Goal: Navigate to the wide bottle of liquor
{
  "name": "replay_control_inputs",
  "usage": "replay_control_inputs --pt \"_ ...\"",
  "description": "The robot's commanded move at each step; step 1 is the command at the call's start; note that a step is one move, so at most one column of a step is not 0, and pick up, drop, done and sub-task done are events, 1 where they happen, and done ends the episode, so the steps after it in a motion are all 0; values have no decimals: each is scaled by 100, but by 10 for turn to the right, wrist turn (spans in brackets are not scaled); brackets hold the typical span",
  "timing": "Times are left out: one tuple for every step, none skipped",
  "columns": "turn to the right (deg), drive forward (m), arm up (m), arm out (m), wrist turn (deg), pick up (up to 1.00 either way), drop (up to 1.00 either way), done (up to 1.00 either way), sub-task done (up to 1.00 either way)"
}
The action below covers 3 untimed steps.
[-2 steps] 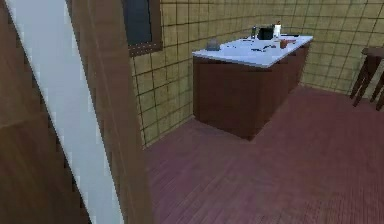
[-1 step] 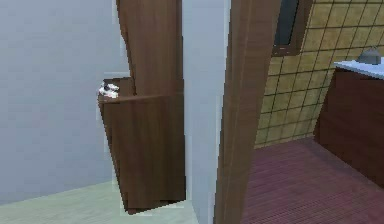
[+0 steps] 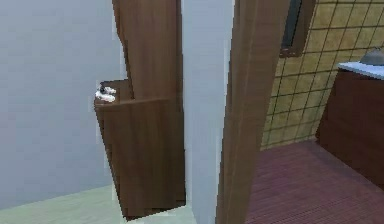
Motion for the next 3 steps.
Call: replay_control_inputs --pt "450 0 0 0 0 0 0 0 0" --pt "240 0 0 0 0 0 0 0 0" --pt "0 60 0 0 0 0 0 0 0"
